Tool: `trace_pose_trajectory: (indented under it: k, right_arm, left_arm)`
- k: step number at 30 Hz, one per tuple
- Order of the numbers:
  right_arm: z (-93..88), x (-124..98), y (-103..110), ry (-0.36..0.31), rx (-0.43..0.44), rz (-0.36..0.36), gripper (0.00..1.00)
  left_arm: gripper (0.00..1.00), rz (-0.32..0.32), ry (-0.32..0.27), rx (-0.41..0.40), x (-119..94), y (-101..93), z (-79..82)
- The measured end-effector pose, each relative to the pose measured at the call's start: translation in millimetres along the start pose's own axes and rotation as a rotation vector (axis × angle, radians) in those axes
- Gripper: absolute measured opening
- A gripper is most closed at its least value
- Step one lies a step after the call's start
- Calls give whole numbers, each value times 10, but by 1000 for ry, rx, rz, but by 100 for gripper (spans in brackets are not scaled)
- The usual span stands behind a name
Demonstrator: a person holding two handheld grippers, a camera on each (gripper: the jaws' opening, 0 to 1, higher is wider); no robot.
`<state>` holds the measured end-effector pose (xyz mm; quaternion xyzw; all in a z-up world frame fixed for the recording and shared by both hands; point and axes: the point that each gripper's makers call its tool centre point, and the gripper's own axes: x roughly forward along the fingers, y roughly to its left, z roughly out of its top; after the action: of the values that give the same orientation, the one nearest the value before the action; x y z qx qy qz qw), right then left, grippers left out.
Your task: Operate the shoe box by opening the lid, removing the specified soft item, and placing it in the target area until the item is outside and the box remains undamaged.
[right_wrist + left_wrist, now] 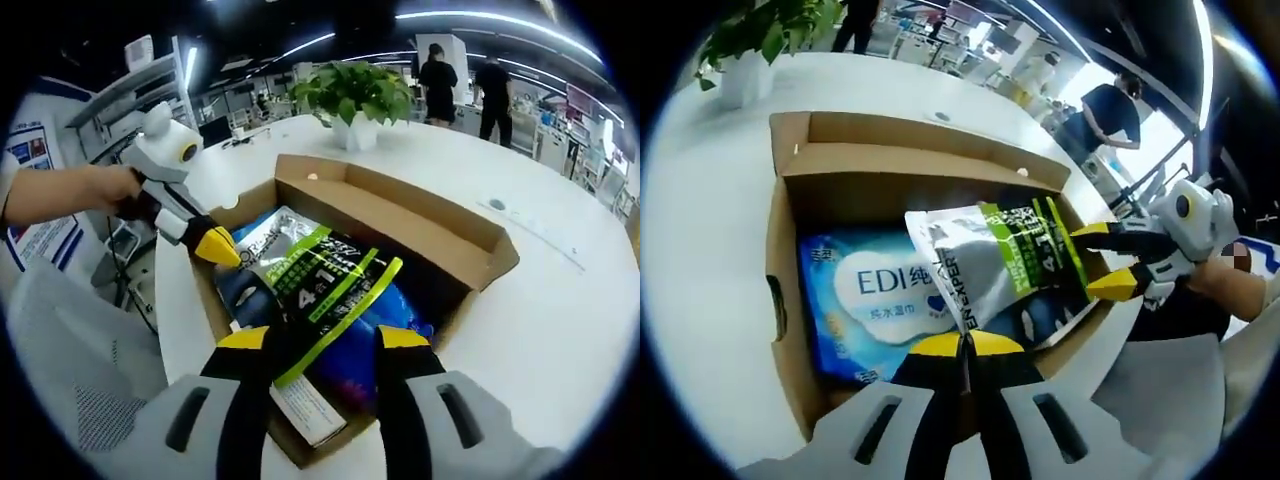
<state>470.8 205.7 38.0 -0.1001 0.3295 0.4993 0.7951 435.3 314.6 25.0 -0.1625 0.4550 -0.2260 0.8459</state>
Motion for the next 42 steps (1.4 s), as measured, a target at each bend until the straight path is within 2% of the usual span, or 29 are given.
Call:
trace_pose_trajectory:
  k: [4,9,14,21,30,42]
  right_arm:
    - [-28,70,60,10,3,15,31]
    - [20,82,78,-13,28,13,23]
    - [94,12,66,-45,30,-3,8]
    - [203,-90,62,-92,64,0,5]
    - [283,-275,-14,-114,107,-24,2]
    - [247,-650,-210,-122,189,-78,1]
  left_arm:
    - [0,4,0,9,5,5,-1]
    - [0,13,0,37,-9,-10,11]
    - [0,28,8,63,-39,-5,16]
    - [0,16,-4,52,-62,-61,44]
    - [0,0,-17,92,-61,-231,154]
    - [0,-38,-15,153,-14,-624,302]
